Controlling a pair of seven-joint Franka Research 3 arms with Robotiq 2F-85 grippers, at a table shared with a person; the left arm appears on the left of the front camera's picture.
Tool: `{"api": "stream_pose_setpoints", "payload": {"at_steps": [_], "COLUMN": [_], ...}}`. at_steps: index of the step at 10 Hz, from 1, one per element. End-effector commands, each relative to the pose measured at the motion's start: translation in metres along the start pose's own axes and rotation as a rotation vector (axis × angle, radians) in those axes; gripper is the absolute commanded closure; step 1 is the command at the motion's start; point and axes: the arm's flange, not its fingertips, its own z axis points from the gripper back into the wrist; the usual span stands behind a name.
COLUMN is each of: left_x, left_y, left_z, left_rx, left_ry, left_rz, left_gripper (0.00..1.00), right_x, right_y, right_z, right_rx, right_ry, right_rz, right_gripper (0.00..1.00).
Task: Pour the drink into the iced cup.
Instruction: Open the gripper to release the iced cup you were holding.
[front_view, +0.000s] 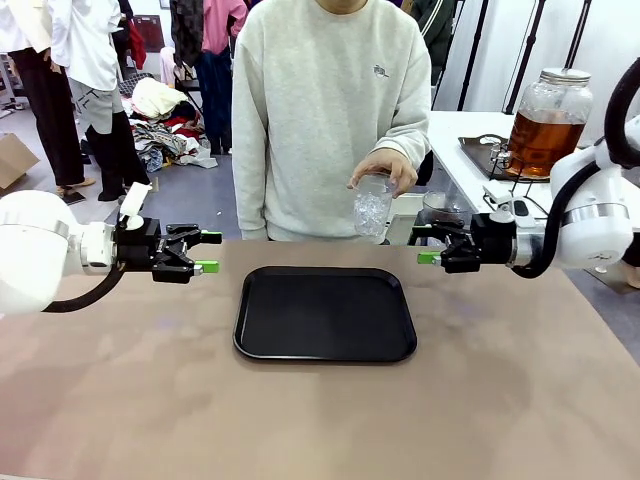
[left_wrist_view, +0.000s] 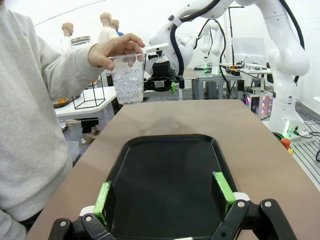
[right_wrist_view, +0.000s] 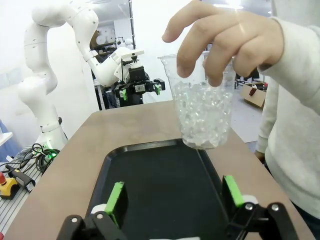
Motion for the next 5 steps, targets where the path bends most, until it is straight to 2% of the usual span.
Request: {"api": "stream_pose_setpoints", "payload": {"at_steps": [1,5], "left_x": [0.0013,0.0013], "left_y": [0.0002,0.0002], "left_z": [-0.0017,-0.0017], "left_rx": [0.007,0.007], "left_ry": [-0.007,-0.007], "left_rz": [-0.004,-0.004], "left_gripper": [0.00,0.00], "right_x": [0.0025,0.0012], "right_y": [0.0109,0.0132], "right_z": [0.0047,0.0081], "right_rx": [-0.009,-0.024], "right_ry": [0.001,0.009], "right_rz": [0.037,0.042], "right_gripper": [0.00,0.00]}}
